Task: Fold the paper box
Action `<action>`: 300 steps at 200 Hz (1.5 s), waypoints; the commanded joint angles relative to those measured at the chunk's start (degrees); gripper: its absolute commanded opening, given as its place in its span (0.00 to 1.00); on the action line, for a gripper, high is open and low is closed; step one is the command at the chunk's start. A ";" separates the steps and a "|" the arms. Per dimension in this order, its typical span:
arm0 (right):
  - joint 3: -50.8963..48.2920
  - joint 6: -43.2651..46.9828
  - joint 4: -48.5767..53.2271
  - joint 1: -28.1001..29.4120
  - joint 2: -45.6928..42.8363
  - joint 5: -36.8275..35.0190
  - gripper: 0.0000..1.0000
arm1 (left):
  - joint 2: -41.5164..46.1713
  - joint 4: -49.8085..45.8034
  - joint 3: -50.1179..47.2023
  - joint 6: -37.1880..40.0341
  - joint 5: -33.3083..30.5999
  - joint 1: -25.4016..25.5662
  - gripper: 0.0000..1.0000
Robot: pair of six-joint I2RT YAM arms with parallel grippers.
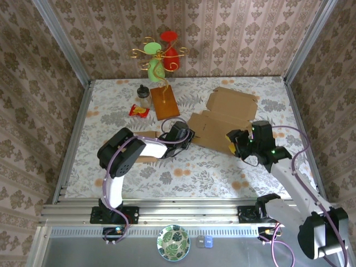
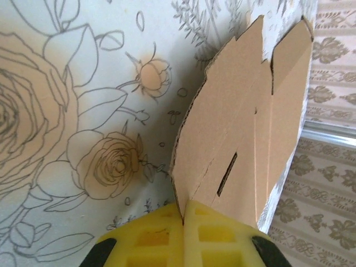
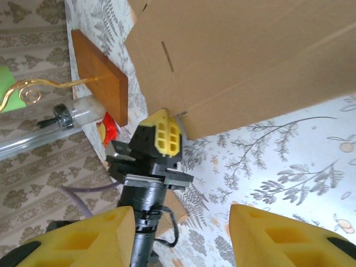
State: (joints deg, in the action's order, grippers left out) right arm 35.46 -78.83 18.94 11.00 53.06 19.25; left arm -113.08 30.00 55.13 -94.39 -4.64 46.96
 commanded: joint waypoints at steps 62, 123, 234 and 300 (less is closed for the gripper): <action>-10.19 -23.49 -17.99 9.71 -3.79 -20.63 0.61 | 5.48 -1.21 9.20 -8.24 -8.37 2.07 0.00; -7.12 -23.80 -32.08 9.22 10.15 -23.86 0.60 | 5.85 -1.08 10.72 -10.58 -9.68 3.21 0.00; -2.86 -23.04 -41.67 4.02 22.25 -22.46 0.31 | 6.90 -0.90 9.82 -11.51 -9.62 3.87 0.00; -2.25 -22.69 -40.24 2.73 22.10 -21.79 0.20 | 6.47 -0.87 10.14 -11.43 -9.15 3.86 0.00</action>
State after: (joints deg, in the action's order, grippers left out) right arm 31.33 -102.21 -21.08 14.66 74.54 -1.63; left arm -108.99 29.10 64.05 -105.08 -13.52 50.39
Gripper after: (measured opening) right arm 0.212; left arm 0.062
